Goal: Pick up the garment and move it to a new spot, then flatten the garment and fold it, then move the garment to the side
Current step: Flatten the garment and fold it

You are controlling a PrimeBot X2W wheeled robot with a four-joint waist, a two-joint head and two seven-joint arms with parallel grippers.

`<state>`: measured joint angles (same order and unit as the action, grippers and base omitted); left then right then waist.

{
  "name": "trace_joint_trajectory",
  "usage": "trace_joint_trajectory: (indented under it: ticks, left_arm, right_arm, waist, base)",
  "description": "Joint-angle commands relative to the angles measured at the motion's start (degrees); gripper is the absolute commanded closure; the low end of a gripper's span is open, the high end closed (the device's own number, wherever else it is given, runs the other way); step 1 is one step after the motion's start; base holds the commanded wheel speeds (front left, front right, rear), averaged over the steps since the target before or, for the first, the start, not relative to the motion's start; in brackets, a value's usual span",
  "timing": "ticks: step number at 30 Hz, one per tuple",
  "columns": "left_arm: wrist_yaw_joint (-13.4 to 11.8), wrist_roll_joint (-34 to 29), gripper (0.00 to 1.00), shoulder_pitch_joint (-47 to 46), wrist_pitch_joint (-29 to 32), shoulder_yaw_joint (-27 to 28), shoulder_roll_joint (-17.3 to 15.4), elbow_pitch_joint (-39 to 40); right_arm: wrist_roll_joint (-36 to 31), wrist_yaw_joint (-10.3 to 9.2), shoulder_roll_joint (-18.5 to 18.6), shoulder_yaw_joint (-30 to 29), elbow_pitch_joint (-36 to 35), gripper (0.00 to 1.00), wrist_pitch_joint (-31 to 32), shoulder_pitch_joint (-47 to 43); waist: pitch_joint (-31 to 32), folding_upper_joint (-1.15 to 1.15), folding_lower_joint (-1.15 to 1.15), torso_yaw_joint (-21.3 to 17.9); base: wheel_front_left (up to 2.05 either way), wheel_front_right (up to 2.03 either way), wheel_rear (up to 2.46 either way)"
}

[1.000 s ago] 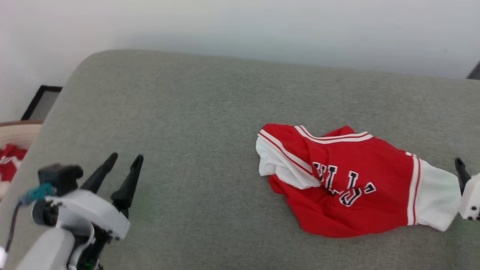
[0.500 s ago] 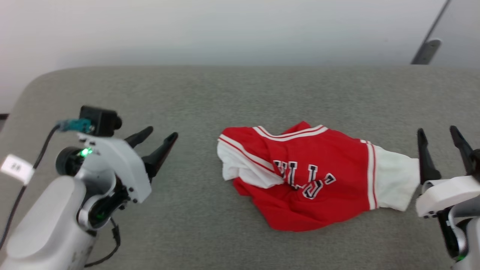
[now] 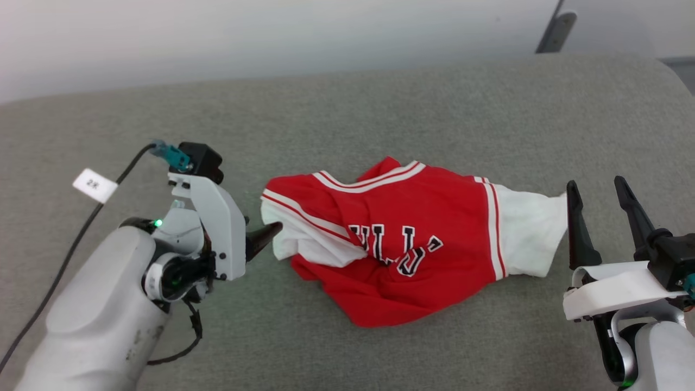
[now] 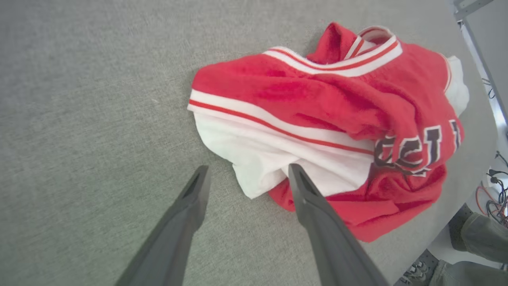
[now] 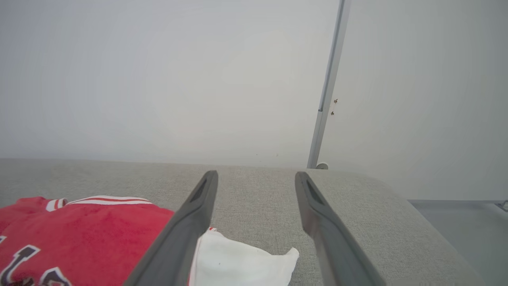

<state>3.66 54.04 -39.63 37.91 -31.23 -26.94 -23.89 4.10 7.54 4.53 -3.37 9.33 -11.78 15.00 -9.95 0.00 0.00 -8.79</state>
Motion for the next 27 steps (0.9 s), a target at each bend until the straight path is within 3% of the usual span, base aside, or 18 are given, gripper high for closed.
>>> trace_joint_trajectory:
  ticks: [1,7,13,14,15,20,27]
  left_arm:
    - [-0.25,0.12,0.0,-0.83,0.58,-0.19,0.07,-0.56]
    - [-1.85,0.63,0.0,-2.43,1.95,-0.18,1.18,-5.23]
    - [-1.43,0.28,0.0,-3.11,1.45,-0.49,1.78,-8.47]
    - [-1.4,0.78,0.73,-3.44,0.88,-0.18,2.35,-9.77]
    - [-1.7,1.11,1.0,-3.49,0.97,-0.03,2.57,-10.55]
    - [-1.17,1.65,1.0,-4.34,1.59,0.12,2.91,-11.99]
    - [-0.72,0.36,1.0,-5.62,1.21,-0.01,0.44,-11.76]
  right_arm:
    - [-0.24,-0.1,-0.42,0.19,-0.39,0.0,-0.41,0.08]
    - [0.18,-0.1,-1.31,0.85,-0.82,0.0,-1.39,0.92]
    - [0.27,-0.1,-1.57,1.1,-0.37,0.0,-1.91,1.4]
    - [0.27,-0.1,-1.6,1.08,-0.21,0.0,-2.07,1.84]
    - [0.18,-0.1,-1.62,1.04,-0.16,0.0,-2.24,1.94]
    - [0.07,-0.1,-1.67,0.77,0.02,0.0,-2.45,1.82]
    - [0.07,-0.1,-1.68,-0.3,0.21,0.0,-2.83,1.26]
  waist:
    - [-2.06,0.0,0.0,-1.94]
    - [-4.6,0.0,0.0,-3.54]
    - [-5.6,0.0,0.0,-3.99]
    - [-5.87,0.0,0.0,-4.04]
    - [-5.94,0.0,0.0,-4.05]
    - [-5.95,0.0,0.0,-3.8]
    - [-5.14,0.0,0.0,-2.23]
  base:
    - [0.0,0.0,0.0]
    - [0.0,0.0,0.0]
    - [0.0,0.0,0.0]
    - [0.0,0.0,0.0]
    - [0.0,0.0,0.0]
    - [0.0,0.0,0.0]
    - [0.0,0.0,0.0]
